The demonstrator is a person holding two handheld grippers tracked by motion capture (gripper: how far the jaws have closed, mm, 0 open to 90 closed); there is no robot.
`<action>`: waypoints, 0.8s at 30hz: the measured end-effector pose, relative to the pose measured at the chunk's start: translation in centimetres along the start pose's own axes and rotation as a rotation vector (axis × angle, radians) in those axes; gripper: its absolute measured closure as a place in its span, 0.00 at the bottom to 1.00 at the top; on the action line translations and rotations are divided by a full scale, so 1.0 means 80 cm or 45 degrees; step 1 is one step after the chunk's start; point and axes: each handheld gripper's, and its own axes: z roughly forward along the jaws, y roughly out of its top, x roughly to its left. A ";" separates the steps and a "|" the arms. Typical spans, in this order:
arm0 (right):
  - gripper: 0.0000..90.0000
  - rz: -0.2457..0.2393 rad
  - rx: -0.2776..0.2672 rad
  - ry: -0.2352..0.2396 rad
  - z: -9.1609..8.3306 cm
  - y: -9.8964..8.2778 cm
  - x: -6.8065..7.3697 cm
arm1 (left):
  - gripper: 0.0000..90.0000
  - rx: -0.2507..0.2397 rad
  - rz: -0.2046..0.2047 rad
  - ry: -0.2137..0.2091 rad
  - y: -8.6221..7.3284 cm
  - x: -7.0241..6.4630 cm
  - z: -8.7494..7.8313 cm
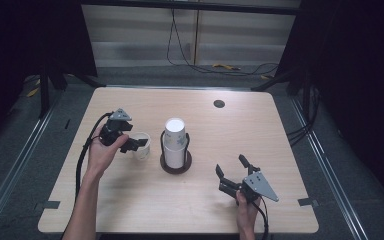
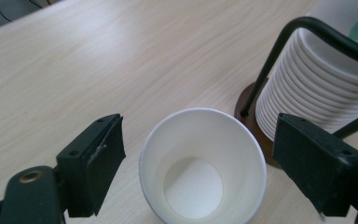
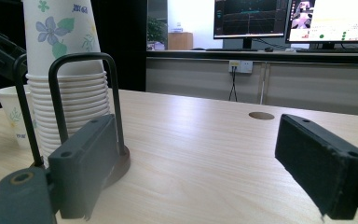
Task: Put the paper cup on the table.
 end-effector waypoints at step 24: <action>0.14 0.000 -0.002 -0.001 0.000 0.000 0.000 | 0.21 -0.417 -0.029 0.113 -0.052 -0.052 -0.027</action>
